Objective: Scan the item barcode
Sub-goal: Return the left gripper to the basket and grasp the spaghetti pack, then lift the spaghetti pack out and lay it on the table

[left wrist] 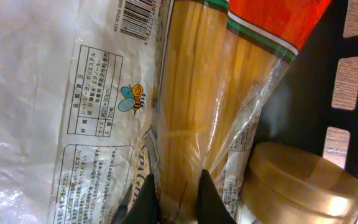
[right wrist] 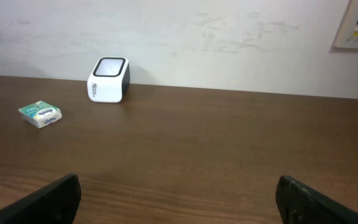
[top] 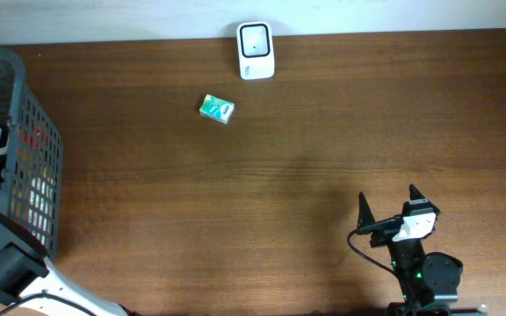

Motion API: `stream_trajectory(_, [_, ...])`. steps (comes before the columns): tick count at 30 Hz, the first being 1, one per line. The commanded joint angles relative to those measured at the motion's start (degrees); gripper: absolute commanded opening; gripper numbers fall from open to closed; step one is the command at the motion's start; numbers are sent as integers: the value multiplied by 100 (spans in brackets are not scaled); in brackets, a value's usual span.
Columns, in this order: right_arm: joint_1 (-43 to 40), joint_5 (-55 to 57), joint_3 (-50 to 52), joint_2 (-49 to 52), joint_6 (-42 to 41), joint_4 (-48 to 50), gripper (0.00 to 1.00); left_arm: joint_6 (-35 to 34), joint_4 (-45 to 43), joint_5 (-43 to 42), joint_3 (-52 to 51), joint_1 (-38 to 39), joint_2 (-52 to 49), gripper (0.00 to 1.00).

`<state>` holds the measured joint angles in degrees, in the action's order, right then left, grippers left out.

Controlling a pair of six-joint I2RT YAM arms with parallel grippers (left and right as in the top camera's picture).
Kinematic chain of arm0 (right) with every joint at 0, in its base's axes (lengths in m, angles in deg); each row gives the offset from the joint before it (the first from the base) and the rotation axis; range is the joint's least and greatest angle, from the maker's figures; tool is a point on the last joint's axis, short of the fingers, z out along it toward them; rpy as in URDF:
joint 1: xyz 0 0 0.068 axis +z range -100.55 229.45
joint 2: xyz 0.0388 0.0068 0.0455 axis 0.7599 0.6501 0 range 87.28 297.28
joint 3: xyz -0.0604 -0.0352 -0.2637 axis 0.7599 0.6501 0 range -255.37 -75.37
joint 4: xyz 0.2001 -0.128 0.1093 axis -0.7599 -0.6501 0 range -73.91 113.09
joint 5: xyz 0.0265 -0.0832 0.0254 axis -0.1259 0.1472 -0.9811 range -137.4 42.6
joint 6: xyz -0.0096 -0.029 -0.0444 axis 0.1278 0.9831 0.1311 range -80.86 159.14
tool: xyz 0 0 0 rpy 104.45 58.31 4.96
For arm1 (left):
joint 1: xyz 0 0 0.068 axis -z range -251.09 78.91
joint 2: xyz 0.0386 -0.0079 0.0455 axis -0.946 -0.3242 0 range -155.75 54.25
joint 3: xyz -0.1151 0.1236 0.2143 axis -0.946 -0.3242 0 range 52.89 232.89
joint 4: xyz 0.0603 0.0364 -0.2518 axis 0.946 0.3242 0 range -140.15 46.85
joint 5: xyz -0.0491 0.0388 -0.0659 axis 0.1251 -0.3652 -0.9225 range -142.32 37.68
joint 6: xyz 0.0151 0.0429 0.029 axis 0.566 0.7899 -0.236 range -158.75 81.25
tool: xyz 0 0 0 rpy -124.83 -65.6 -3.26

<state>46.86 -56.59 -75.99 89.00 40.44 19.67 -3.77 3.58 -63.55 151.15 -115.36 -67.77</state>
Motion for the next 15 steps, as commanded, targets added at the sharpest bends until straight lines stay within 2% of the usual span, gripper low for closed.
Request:
stream_trajectory(1, [-28, -70, 31, -24, -46, -24, 99, -503, 426, -146, -11, 98, -442, 0])
stream_trajectory(4, [-28, -72, 31, -24, -46, -24, 99, -1508, 946, -146, 1058, 98, -258, 0])
stream_trajectory(6, [-28, -70, 31, -24, -46, -24, 99, -2516, 1394, -153, 2105, 98, -39, 0])
stream_trajectory(7, [-28, -72, 31, -24, -46, -24, 99, -2800, 1545, -188, 2494, 98, 66, 0])
stream_trajectory(12, [-28, -72, 31, -24, -46, -24, 99, -3095, 1919, -1298, 3827, 98, 669, 0])
stream_trajectory(15, [-28, -70, 31, -24, -46, -24, 99, -3200, 1880, -1982, 4063, 98, 1200, 0])
